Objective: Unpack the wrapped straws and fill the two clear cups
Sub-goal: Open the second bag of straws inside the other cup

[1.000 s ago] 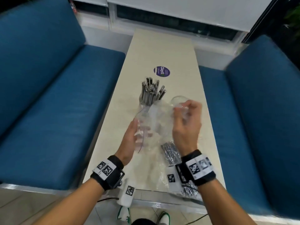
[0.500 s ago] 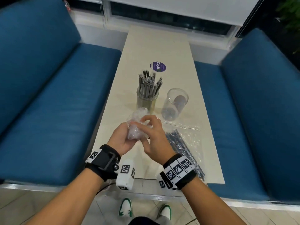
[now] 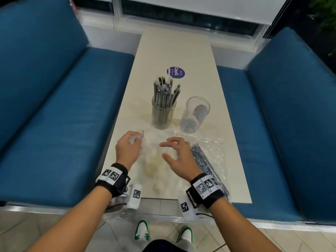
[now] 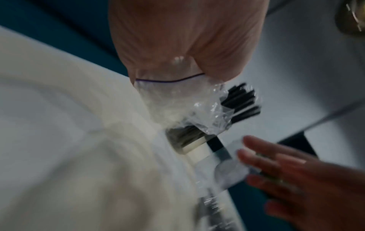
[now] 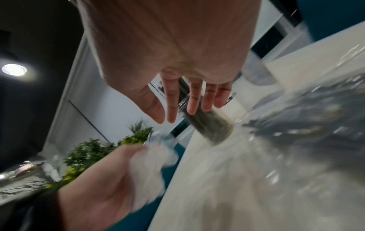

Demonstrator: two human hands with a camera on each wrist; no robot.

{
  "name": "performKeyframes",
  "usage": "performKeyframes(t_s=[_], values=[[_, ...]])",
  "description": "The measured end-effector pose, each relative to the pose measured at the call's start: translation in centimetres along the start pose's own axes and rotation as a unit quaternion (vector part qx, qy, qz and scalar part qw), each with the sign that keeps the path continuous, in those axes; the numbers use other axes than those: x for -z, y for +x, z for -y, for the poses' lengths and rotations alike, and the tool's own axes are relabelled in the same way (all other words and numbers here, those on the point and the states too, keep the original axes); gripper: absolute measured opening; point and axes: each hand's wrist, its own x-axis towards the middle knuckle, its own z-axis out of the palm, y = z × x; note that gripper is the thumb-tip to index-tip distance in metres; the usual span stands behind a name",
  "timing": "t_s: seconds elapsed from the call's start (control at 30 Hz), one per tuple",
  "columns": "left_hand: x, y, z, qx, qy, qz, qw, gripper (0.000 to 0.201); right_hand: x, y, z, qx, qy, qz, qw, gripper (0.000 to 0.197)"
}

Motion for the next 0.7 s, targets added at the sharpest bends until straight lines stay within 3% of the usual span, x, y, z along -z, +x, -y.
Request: performKeyframes(t_s=[0.1,0.17,0.27,0.37,0.5,0.6,0.7], values=[[-0.2,1.1,2.3,-0.073,0.224,0.022,0.972,0.027,2.6,1.5,-3.5,-0.08,-0.019,-0.048,0.995,0.023],[-0.6,1.1,3.9,-0.109,0.317,0.048,0.941,0.047,4.0,2.6,-5.9,-0.139,-0.042,-0.068,0.987,0.024],[-0.9,1.0,5.8,-0.172,0.418,0.058,0.89,0.043,5.2,4.1,-8.8,-0.174,-0.112,-0.056,0.977,0.033],[-0.6,1.1,6.5,-0.2,0.465,0.077,0.859,0.037,5.0,5.0,-10.6,-0.184,-0.193,-0.02,0.964,0.045],[-0.4,1.2,6.5,-0.213,0.492,0.109,0.837,0.057,3.7,5.2,-12.2,-0.163,-0.325,0.022,0.931,0.056],[-0.4,1.6,5.4,-0.196,0.501,0.104,0.836,0.07,3.7,5.4,-12.1,-0.162,-0.386,0.01,0.908,0.044],[-0.8,1.5,3.5,-0.225,0.513,0.089,0.824,0.074,5.1,5.7,-11.0,-0.167,-0.392,0.006,0.905,0.031]])
